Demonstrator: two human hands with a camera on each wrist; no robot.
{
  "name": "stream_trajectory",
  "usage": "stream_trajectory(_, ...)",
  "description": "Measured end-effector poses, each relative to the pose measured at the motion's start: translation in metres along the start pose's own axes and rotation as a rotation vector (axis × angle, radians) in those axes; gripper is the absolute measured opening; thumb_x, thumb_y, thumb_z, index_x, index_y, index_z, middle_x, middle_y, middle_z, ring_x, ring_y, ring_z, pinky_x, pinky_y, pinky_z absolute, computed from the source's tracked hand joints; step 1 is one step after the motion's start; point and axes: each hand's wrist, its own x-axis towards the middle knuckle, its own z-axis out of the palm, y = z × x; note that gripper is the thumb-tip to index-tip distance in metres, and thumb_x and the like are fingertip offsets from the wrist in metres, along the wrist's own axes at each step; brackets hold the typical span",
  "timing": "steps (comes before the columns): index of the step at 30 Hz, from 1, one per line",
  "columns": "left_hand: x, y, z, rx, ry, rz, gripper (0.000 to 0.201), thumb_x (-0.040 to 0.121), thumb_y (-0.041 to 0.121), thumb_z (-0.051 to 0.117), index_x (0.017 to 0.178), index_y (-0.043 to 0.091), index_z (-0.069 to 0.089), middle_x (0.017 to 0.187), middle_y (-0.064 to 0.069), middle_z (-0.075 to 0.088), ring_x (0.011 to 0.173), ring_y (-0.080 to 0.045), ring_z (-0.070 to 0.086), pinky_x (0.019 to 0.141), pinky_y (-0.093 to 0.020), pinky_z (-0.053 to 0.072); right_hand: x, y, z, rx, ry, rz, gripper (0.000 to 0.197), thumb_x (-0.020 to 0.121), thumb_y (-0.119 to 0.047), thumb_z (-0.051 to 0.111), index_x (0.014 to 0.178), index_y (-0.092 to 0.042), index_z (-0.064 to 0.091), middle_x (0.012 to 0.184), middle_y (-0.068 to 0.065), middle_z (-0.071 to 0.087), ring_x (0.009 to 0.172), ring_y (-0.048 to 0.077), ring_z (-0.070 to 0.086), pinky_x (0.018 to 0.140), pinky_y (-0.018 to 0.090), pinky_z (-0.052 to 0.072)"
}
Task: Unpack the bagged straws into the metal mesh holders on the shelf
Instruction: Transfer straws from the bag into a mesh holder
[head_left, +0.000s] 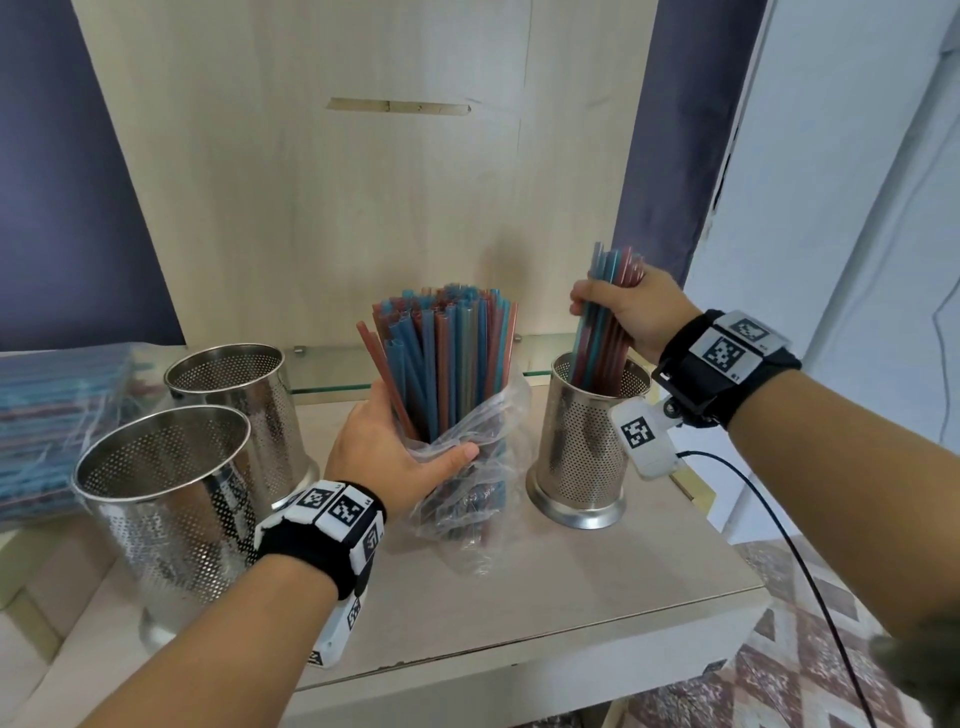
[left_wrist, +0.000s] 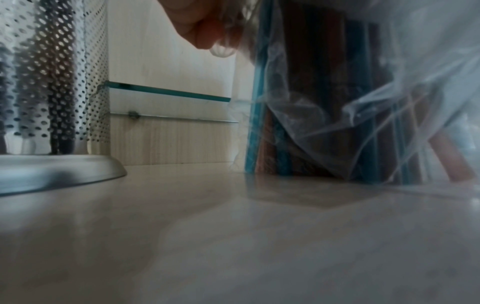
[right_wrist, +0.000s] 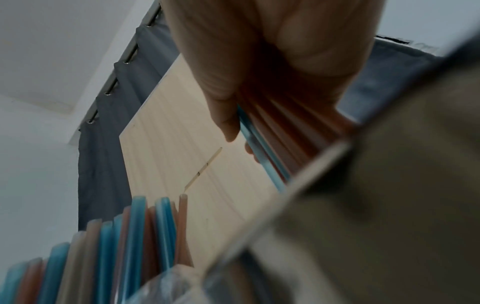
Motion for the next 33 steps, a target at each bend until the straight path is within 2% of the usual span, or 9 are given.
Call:
stream_trajectory(6,0.001,-0.002,0.000,-0.005,-0.028,-0.004,0.095,0.053,0.071,0.077,0.131,0.026,0.045,0.117,0.007,0.065,0.109,-0.015,0.063,0.090,-0.032,0.054,0.011,0.013,-0.013,-0.421,-0.069,0.125,0.054,0.074,-0.046,0.079,0.112,-0.011,0.064,0.104,0.007,0.072,0.095,0.022,0.070,0.093,0.039,0.054)
stream_trajectory(10,0.001,-0.002,0.001,-0.005,-0.038,-0.005,0.096,0.053,0.073,0.075,0.132,0.026,0.045,0.118,0.007,0.064,0.110,-0.016,0.062,0.091,-0.033,0.054,0.014,0.023,-0.022,-0.545,-0.172,0.227,0.097,0.042,-0.078,0.075,0.118,-0.019,0.063,0.110,0.005,0.071,0.101,0.023,0.068,0.101,0.042,0.049)
stream_trajectory(14,0.000,-0.001,0.000,0.006,-0.025,-0.001,0.095,0.055,0.069,0.078,0.132,0.025,0.045,0.118,0.006,0.064,0.109,-0.016,0.062,0.089,-0.030,0.052,0.013,0.028,-0.032,-0.464,-0.198,0.284,0.069,0.068,-0.062,0.075,0.117,-0.015,0.065,0.114,0.006,0.072,0.103,0.024,0.069,0.102,0.042,0.049)
stream_trajectory(19,0.002,-0.002,0.001,0.024,-0.024,-0.003,0.095,0.056,0.069,0.078,0.132,0.025,0.045,0.117,0.006,0.064,0.109,-0.017,0.062,0.089,-0.031,0.053,-0.002,0.020,-0.039,-0.368,-0.174,0.275,0.035,0.096,-0.035,0.058,0.125,-0.016,0.059,0.113,0.003,0.069,0.092,0.011,0.067,0.074,0.024,0.052)
stream_trajectory(24,0.002,-0.004,0.002,0.043,-0.031,-0.015,0.097,0.055,0.072,0.076,0.133,0.023,0.046,0.116,0.006,0.065,0.108,-0.016,0.063,0.086,-0.028,0.052,-0.008,0.015,-0.041,-0.461,-0.137,0.269,0.051,0.093,-0.051,0.056,0.134,-0.021,0.052,0.123,0.001,0.064,0.115,0.023,0.061,0.092,0.036,0.048)
stream_trajectory(27,0.001,-0.004,0.002,0.043,-0.028,-0.008,0.095,0.056,0.071,0.077,0.132,0.023,0.046,0.116,0.006,0.065,0.108,-0.015,0.062,0.086,-0.026,0.051,-0.018,0.005,-0.040,-0.667,0.142,0.057,0.088,0.082,-0.064,0.062,0.150,-0.016,0.030,0.147,0.009,0.044,0.133,0.029,0.044,0.109,0.046,0.037)
stream_trajectory(29,0.001,-0.003,0.002,0.029,-0.024,-0.009,0.093,0.056,0.067,0.079,0.131,0.023,0.047,0.116,0.006,0.064,0.108,-0.015,0.062,0.086,-0.026,0.051,-0.042,-0.007,-0.029,-0.719,0.345,-0.298,0.085,0.084,-0.056,0.064,0.148,-0.011,0.032,0.145,0.012,0.043,0.135,0.029,0.040,0.111,0.042,0.034)
stream_trajectory(31,0.002,-0.003,0.002,0.024,-0.019,-0.008,0.093,0.056,0.066,0.080,0.131,0.022,0.047,0.115,0.006,0.064,0.107,-0.015,0.062,0.087,-0.027,0.051,-0.072,-0.017,-0.006,-0.649,0.300,-0.556,0.073,0.084,-0.049,0.064,0.142,-0.010,0.041,0.137,0.006,0.050,0.127,0.022,0.046,0.106,0.034,0.038)
stream_trajectory(33,0.002,-0.003,0.001,0.015,-0.025,0.001,0.094,0.055,0.067,0.080,0.131,0.023,0.046,0.114,0.007,0.064,0.106,-0.014,0.062,0.087,-0.028,0.052,-0.093,-0.018,0.018,-0.529,0.074,-0.524,0.075,0.083,-0.045,0.070,0.143,-0.013,0.039,0.135,0.000,0.050,0.121,0.013,0.050,0.102,0.029,0.042)
